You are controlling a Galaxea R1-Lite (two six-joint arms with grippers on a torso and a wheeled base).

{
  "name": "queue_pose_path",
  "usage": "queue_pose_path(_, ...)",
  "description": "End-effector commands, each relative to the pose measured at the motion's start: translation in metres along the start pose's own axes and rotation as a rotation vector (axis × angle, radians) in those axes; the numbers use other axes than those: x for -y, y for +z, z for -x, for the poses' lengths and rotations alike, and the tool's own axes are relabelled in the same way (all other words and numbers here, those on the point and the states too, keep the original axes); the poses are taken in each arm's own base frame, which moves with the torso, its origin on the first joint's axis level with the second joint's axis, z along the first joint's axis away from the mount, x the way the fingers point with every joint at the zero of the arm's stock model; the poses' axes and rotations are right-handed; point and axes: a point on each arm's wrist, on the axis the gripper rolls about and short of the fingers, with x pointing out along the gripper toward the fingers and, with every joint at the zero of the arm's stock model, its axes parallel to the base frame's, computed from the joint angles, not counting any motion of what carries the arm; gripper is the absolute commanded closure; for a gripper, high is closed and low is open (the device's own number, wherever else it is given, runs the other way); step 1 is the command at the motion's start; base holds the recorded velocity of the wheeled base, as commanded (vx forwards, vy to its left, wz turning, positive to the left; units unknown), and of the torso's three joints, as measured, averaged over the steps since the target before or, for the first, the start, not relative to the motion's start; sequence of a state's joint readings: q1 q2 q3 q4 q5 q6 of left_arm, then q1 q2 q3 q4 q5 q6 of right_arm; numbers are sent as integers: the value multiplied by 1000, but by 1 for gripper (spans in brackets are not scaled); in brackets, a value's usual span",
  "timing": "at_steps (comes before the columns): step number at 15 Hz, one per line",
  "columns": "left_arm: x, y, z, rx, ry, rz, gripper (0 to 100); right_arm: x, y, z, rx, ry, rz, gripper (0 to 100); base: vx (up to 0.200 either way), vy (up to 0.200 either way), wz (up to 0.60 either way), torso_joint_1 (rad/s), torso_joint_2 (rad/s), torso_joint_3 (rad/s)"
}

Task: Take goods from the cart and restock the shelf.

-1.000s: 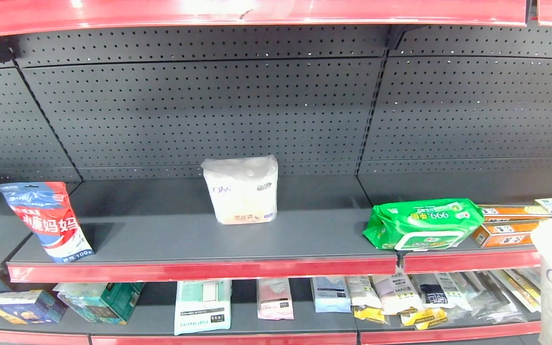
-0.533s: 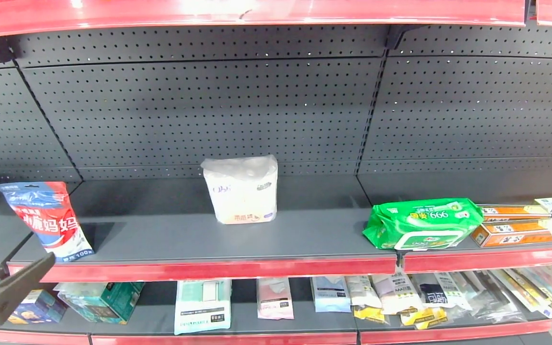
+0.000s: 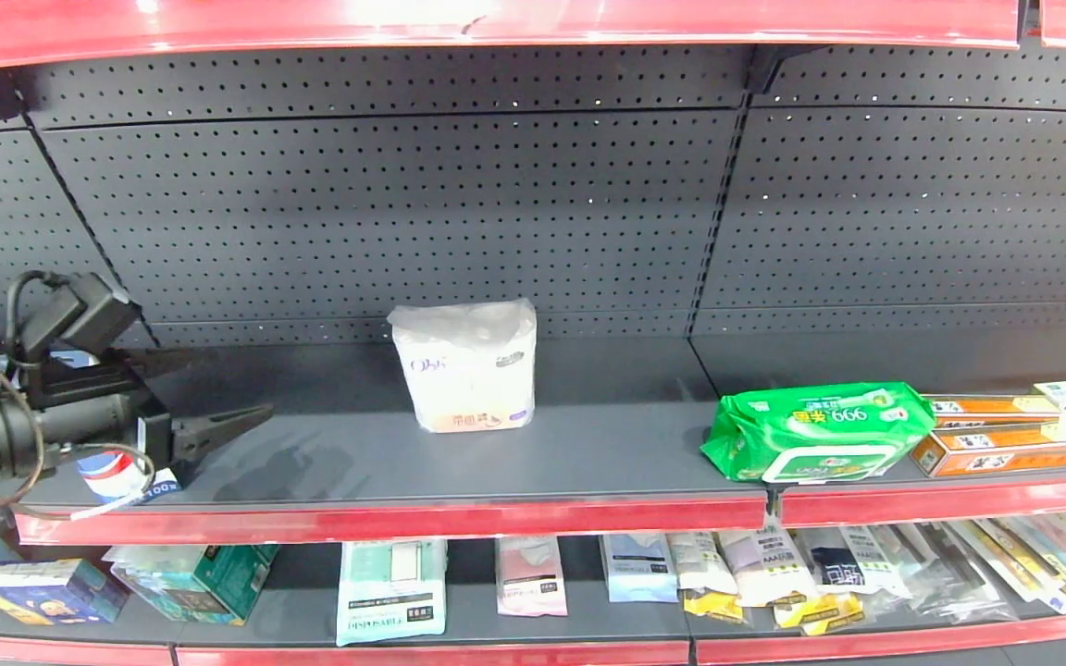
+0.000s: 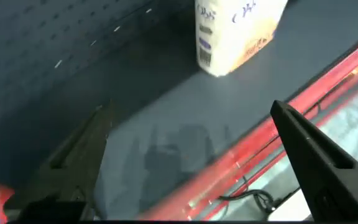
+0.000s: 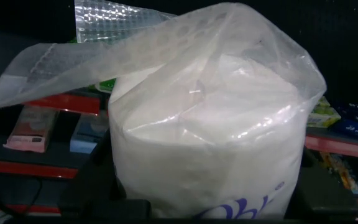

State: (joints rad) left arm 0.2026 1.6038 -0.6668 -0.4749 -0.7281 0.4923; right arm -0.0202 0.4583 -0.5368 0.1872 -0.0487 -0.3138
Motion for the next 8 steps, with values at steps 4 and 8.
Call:
queue_pose_path(4, -34, -22, -86, -16, -148, 6, 0, 0, -1, -2, -15, -11, 33, 100, 0, 0, 0, 0, 0, 0)
queue_pose_path(8, -20, -18, -119, -1, -227, -20, 0, 0, -2, -1, -23, -28, 47, 100, 0, 0, 0, 0, 0, 0)
